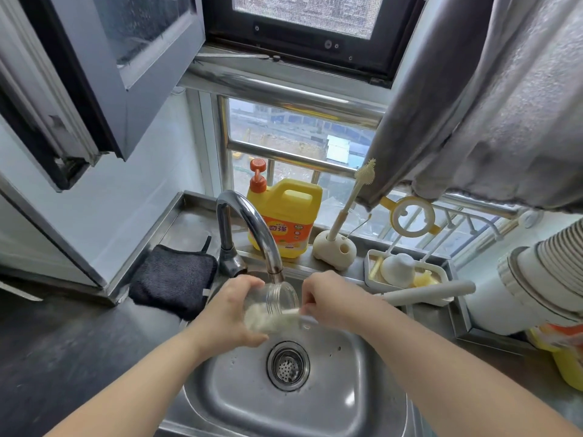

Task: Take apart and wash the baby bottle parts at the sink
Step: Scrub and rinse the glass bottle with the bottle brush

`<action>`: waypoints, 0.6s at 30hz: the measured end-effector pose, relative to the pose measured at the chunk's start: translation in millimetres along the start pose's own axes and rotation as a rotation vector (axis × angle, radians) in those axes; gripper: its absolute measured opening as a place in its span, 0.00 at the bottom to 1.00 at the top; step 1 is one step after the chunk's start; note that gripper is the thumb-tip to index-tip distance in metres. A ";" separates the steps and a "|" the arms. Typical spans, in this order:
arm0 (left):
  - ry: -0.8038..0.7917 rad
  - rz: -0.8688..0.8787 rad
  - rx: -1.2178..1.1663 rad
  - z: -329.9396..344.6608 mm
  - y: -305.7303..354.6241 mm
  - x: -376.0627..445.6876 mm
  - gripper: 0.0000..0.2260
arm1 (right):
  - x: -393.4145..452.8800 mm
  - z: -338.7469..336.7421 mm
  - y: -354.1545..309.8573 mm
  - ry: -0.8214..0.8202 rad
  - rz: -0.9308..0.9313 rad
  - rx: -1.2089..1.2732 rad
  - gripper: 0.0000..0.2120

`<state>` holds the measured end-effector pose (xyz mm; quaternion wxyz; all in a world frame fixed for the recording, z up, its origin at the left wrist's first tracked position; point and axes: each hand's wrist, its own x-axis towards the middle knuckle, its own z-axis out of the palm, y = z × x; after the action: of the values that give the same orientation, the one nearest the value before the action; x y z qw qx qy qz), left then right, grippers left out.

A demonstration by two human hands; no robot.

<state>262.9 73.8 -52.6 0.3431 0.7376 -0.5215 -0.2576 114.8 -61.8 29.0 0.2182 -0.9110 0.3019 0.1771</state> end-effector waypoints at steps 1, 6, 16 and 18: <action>0.014 -0.009 -0.010 -0.9 1.8 1.1 0.35 | -0.6 0.3 -1.0 0.077 0.004 -0.077 0.05; 0.012 -0.008 0.004 -7.5 7.7 6.9 0.35 | 1.6 13.4 2.0 0.168 -0.065 0.287 0.06; -0.209 -0.056 -0.017 -9.9 5.0 13.4 0.37 | -4.4 2.0 14.1 0.115 -0.062 0.099 0.06; -0.236 -0.056 -0.010 -14.3 4.2 15.2 0.37 | -3.4 7.5 13.4 0.113 -0.039 0.298 0.08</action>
<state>275.8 61.9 -40.7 0.2758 0.7145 -0.5362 -0.3547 102.4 -66.1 20.3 0.3370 -0.8828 0.3187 0.0746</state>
